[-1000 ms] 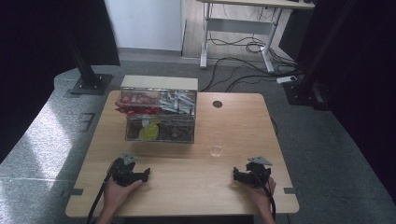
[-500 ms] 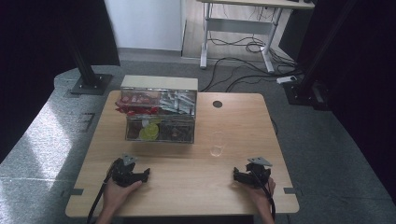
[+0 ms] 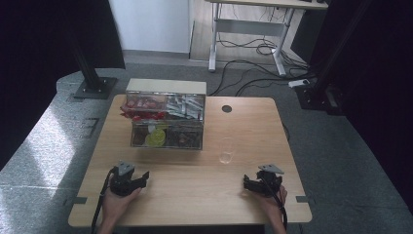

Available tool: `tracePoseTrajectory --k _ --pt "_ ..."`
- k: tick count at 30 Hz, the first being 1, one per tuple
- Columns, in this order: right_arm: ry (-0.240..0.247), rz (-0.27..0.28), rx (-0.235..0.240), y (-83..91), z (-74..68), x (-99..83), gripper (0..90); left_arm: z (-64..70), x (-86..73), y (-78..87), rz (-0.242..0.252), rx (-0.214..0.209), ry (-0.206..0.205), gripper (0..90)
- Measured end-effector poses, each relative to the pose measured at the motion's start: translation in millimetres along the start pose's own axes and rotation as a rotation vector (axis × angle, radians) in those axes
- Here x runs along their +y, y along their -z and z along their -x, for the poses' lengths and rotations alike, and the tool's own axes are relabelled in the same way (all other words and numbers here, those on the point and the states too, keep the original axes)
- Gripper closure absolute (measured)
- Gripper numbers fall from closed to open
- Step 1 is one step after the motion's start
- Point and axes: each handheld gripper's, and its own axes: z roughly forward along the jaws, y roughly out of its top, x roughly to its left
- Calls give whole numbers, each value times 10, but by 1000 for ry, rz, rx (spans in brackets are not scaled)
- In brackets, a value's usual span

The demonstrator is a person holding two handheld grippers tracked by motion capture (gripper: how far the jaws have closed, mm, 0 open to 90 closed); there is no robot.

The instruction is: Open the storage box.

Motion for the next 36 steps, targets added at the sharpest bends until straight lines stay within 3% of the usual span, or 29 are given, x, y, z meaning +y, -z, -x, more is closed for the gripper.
tracePoseTrajectory --k 6,15,26,36 --pt "-1 1 -1 0 1 0 77 9 17 76 45 1 8 517" --pt "-1 1 -1 0 1 1 78 14 34 179 90 -24 5 606" --pt "-1 1 -1 0 2 0 78 7 86 243 82 -97 -2 762" --pt "-1 1 -1 0 1 0 78 26 177 290 103 -112 -17 874"
